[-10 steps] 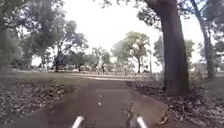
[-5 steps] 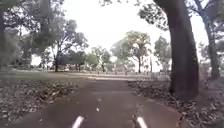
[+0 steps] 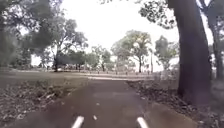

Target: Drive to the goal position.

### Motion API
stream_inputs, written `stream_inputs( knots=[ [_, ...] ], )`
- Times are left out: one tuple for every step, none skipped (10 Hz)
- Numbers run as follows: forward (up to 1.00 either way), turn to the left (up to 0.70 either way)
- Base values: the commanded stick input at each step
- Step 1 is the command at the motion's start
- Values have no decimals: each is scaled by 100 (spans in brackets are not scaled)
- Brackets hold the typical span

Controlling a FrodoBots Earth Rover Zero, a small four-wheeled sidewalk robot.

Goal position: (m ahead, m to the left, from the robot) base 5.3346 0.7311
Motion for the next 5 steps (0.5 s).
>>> stream_inputs(
  knots=[
    [60, 0],
    [60, 0],
    [60, 0],
    [60, 0],
    [60, 0]
  ],
)
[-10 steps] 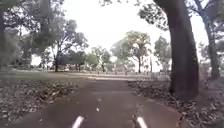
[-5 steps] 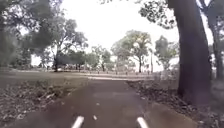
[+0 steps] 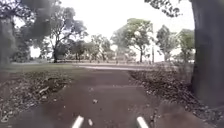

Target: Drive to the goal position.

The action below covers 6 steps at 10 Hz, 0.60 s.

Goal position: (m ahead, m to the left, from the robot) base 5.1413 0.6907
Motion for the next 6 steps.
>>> stream_inputs(
  knots=[
    [60, 0],
    [60, 0],
    [60, 0],
    [60, 0],
    [60, 0],
    [60, 0]
  ],
)
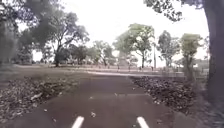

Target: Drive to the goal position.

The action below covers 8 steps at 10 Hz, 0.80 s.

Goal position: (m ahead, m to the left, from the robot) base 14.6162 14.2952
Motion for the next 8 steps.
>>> stream_inputs(
  knots=[
    [60, 0],
    [60, 0],
    [60, 0],
    [60, 0],
    [60, 0],
    [60, 0],
    [60, 0],
    [60, 0]
  ],
)
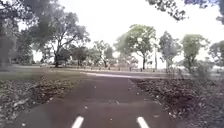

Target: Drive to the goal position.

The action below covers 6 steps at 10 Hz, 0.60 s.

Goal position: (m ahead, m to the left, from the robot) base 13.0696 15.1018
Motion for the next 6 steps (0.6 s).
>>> stream_inputs(
  knots=[
    [60, 0],
    [60, 0],
    [60, 0],
    [60, 0],
    [60, 0],
    [60, 0]
  ],
)
